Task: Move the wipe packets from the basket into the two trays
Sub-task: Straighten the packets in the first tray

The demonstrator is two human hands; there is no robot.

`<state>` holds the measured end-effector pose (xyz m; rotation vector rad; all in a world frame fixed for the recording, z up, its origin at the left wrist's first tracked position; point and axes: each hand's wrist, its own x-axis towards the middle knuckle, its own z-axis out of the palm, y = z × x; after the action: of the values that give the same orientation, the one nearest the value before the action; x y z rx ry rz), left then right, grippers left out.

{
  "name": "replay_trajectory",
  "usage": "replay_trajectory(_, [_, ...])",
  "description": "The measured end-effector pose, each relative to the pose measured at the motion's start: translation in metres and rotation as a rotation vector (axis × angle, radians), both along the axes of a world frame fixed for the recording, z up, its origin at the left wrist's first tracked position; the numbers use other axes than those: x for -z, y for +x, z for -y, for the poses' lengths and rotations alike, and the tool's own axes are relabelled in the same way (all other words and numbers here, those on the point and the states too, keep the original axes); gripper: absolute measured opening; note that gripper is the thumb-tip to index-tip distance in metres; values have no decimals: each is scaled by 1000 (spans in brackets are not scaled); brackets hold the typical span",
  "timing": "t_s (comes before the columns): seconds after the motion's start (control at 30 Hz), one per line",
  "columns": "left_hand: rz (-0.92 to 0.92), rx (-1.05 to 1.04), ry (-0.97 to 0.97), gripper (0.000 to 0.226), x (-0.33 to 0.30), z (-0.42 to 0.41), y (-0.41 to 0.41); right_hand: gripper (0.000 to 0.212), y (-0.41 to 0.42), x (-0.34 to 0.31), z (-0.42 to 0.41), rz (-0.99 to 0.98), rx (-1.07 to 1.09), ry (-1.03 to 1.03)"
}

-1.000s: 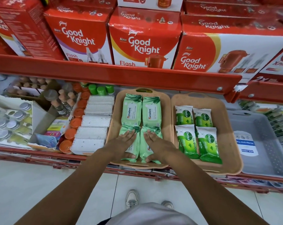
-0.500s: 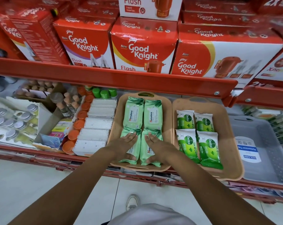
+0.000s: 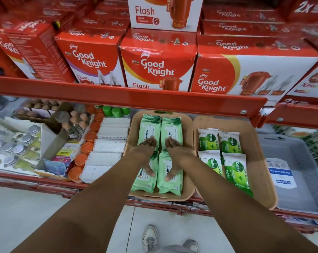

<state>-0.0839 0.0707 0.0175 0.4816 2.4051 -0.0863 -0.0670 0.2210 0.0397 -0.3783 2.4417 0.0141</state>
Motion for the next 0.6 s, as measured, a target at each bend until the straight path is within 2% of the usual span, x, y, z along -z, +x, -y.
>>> replay_trajectory(0.17, [-18,1,5,141,10,6,-1,147,2,6,-2,11,37,22])
replay_trajectory(0.33, [-36,-9,14,140,11,7,1,137,-3,10,4,40,83,34])
replay_trajectory(0.5, [-16,-22,36,140,10,6,-1,147,1,3,-2,43,69,-11])
replay_trajectory(0.6, [-3,25,75,134,2,-27,5,138,20,-4,-46,-69,104,-74])
